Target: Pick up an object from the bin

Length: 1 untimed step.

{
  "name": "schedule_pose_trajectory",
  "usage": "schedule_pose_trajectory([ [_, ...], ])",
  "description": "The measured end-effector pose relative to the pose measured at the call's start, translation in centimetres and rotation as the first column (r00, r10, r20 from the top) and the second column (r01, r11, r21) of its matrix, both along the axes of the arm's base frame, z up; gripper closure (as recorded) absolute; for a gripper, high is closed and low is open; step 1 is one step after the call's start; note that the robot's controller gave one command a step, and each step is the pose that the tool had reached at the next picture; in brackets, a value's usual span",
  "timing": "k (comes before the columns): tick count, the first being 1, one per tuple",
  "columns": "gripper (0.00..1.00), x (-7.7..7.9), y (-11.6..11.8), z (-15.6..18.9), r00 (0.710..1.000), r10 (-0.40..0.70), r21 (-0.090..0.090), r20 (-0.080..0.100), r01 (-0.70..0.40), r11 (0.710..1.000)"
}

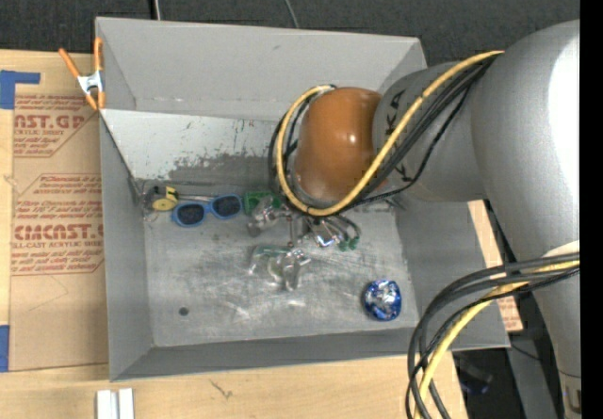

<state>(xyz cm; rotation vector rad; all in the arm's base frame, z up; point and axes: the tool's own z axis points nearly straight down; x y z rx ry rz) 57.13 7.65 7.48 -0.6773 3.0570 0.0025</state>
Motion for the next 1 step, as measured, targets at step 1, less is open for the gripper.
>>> schedule_pose_trajectory([
  [1, 1.00, 0.15, 0.08, 0.28, 1.000, -0.001, 0.001, 0.005, 0.001, 1.000],
])
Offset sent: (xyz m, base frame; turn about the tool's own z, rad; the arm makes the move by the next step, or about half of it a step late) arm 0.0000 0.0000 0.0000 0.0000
